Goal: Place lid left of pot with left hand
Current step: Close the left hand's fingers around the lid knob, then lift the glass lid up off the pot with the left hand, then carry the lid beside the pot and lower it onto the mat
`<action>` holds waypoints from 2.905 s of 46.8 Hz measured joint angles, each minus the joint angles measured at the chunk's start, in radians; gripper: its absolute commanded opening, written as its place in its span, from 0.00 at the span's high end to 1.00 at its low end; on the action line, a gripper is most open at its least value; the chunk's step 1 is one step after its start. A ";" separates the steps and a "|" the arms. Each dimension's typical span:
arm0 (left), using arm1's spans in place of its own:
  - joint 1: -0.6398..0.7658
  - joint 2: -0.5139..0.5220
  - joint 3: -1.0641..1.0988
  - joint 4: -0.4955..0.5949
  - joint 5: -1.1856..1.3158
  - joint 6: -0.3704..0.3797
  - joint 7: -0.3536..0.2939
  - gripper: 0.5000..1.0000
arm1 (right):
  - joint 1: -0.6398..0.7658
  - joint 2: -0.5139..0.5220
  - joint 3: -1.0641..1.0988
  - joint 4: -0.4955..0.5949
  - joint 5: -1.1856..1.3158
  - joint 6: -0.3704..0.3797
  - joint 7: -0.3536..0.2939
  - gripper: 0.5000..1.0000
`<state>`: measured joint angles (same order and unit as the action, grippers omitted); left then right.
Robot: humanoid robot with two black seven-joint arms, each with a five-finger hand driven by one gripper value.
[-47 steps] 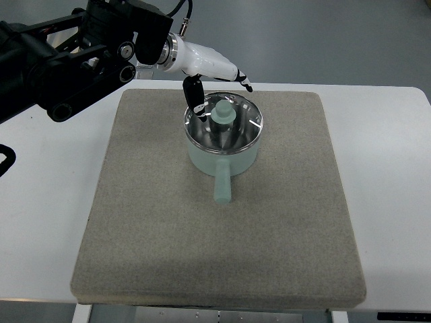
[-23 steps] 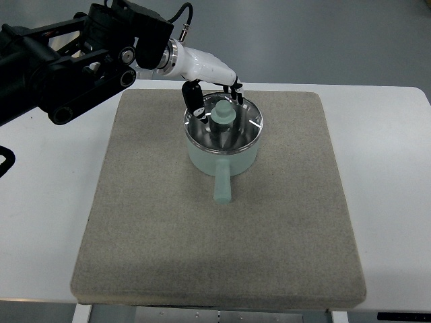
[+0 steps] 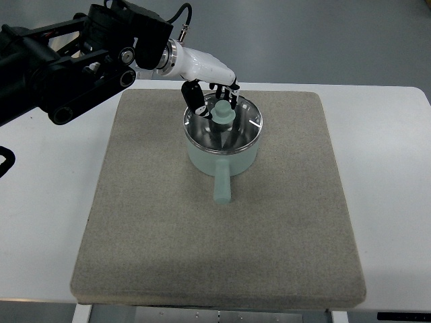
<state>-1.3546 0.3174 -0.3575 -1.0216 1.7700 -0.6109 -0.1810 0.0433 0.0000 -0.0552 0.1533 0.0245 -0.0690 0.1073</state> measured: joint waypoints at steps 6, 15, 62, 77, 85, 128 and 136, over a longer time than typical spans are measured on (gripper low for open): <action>0.000 0.000 0.000 0.000 0.000 0.000 0.000 0.73 | 0.000 0.000 0.000 0.000 0.000 0.000 0.000 0.16; 0.002 0.000 0.000 0.000 0.000 0.000 0.000 0.81 | 0.000 0.000 0.000 0.000 0.000 0.000 0.000 0.16; -0.016 0.005 -0.007 0.006 -0.003 0.000 0.002 1.00 | 0.000 0.000 0.000 0.000 0.000 0.000 0.000 0.16; -0.078 0.046 -0.019 0.001 -0.008 0.000 0.001 1.00 | 0.000 0.000 0.000 0.000 0.000 0.000 0.000 0.16; -0.116 0.126 -0.033 -0.004 -0.015 0.000 0.000 1.00 | 0.000 0.000 0.000 0.000 0.000 0.000 0.000 0.16; 0.321 0.441 -0.145 -0.166 0.029 0.092 -0.001 1.00 | 0.000 0.000 0.000 0.000 0.000 0.000 0.000 0.16; 0.387 0.428 -0.159 -0.183 0.072 0.187 -0.001 1.00 | 0.000 0.000 0.000 0.000 0.000 0.000 0.000 0.16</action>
<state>-0.9676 0.7457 -0.5166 -1.2041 1.8422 -0.4243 -0.1824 0.0433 0.0000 -0.0552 0.1533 0.0245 -0.0690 0.1072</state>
